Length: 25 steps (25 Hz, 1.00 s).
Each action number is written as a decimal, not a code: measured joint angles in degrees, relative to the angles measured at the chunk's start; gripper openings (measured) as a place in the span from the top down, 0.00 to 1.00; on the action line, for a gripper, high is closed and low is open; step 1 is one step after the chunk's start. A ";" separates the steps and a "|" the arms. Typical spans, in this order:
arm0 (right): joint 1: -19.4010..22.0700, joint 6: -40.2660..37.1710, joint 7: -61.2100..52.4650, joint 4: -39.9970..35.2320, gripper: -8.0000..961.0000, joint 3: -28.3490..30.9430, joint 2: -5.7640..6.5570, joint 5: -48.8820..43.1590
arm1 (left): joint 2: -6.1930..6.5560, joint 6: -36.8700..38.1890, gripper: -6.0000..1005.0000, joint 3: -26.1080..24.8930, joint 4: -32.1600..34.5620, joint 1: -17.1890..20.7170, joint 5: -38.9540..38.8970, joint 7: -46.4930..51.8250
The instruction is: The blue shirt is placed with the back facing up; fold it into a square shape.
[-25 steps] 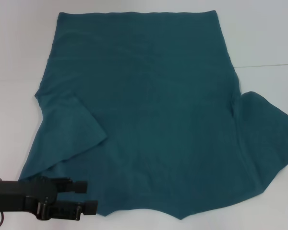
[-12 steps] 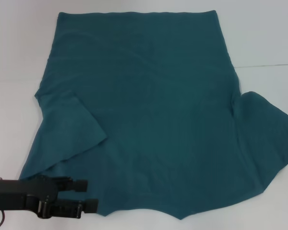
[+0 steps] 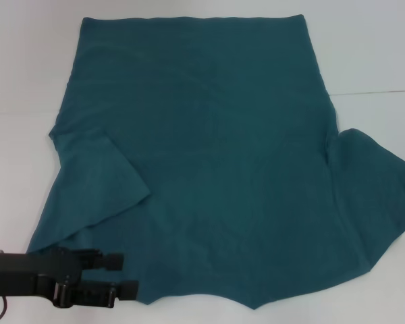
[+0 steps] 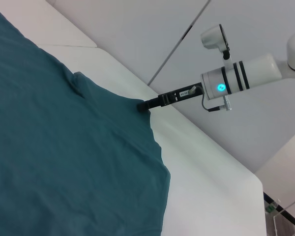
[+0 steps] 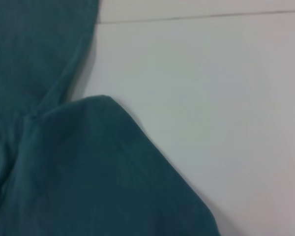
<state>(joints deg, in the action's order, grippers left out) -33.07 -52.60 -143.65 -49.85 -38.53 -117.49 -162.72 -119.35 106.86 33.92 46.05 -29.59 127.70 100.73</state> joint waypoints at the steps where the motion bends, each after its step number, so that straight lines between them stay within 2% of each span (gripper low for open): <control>1: -0.18 0.07 0.00 0.02 0.69 0.00 -0.01 0.01 | 0.00 0.00 0.11 0.00 0.00 0.01 0.00 0.00; 6: -0.80 0.12 0.07 -0.92 0.87 -0.12 -0.40 0.04 | 0.00 -0.01 0.11 0.01 0.00 0.15 0.00 0.00; 9: -0.77 -0.27 0.99 -3.91 0.95 -0.43 -1.67 0.17 | 0.00 -0.02 0.11 0.01 0.00 0.22 0.00 0.00; 12: -0.40 -1.57 1.58 -6.90 0.95 -2.71 -2.56 1.67 | 0.00 -0.04 0.12 0.00 0.00 0.29 -0.01 0.00; 19: 1.03 -4.53 1.62 -11.80 0.95 -9.59 -2.68 9.71 | 0.00 -0.32 0.12 -0.04 -0.08 0.32 -0.01 0.00; 25: 3.19 -6.50 1.61 -17.11 0.95 -18.36 -2.67 16.10 | 0.00 -0.46 0.12 -0.03 -0.09 0.32 0.00 0.00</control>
<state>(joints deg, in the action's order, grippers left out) -29.87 -59.10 -142.05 -66.96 -56.89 -120.16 -146.62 -119.36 106.41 33.89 45.96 -29.26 127.70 100.72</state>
